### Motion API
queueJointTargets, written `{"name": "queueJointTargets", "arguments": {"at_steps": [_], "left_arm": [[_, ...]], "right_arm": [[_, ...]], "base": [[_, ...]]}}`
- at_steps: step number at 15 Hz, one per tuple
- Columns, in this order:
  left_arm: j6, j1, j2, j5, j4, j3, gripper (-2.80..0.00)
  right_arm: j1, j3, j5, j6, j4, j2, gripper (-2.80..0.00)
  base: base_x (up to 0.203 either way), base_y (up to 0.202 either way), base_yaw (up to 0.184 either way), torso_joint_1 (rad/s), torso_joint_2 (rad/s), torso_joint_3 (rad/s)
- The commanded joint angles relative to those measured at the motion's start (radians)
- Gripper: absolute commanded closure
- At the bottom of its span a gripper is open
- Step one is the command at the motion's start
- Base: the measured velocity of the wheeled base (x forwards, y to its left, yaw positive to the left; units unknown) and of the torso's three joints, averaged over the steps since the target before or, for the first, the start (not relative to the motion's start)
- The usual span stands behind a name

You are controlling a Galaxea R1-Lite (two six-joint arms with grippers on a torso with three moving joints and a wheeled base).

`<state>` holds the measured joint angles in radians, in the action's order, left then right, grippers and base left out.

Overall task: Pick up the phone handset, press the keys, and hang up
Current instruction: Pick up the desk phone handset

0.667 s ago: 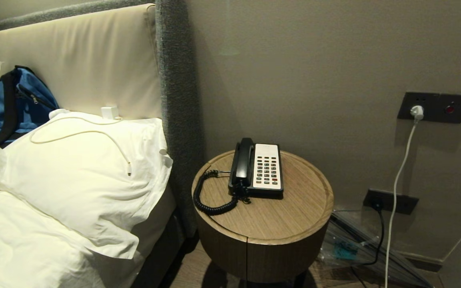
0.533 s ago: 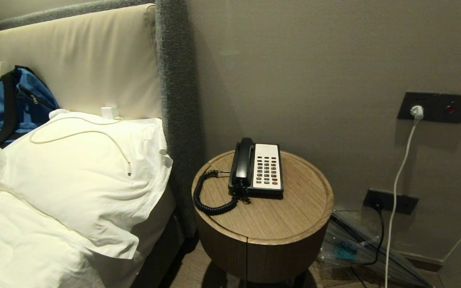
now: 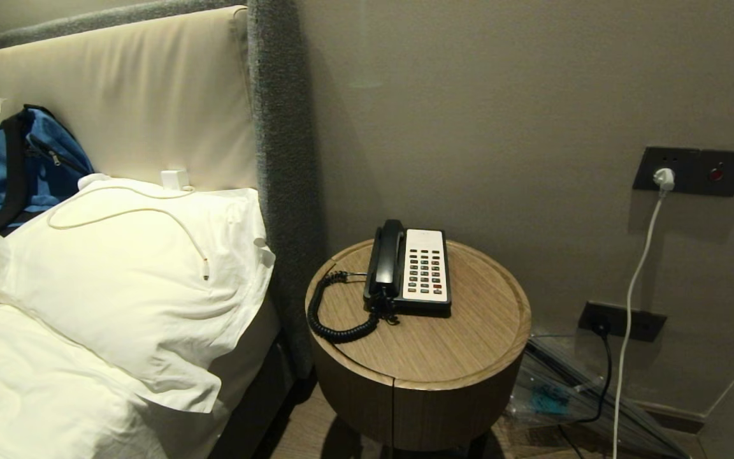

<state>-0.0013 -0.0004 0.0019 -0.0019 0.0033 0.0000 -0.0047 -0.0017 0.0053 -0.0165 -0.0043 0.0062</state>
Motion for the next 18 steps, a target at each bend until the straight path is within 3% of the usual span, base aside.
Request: {"name": "queueJointTargets", "arguments": {"at_steps": [1, 18], "left_arm": [[0.0, -0.001, 0.0, 0.0, 0.0, 0.0, 0.0], [-0.005, -0.001, 0.0, 0.0, 0.001, 0.0, 0.0]], "right_arm": [[0.0, 0.0, -0.001, 0.0, 0.0, 0.001, 0.0], [0.0, 0.0, 0.001, -0.001, 0.0, 0.001, 0.0]], "base": [[0.0, 0.0, 0.0, 0.0, 0.0, 0.0], [0.0, 0.0, 0.0, 0.001, 0.0, -0.015]]}}
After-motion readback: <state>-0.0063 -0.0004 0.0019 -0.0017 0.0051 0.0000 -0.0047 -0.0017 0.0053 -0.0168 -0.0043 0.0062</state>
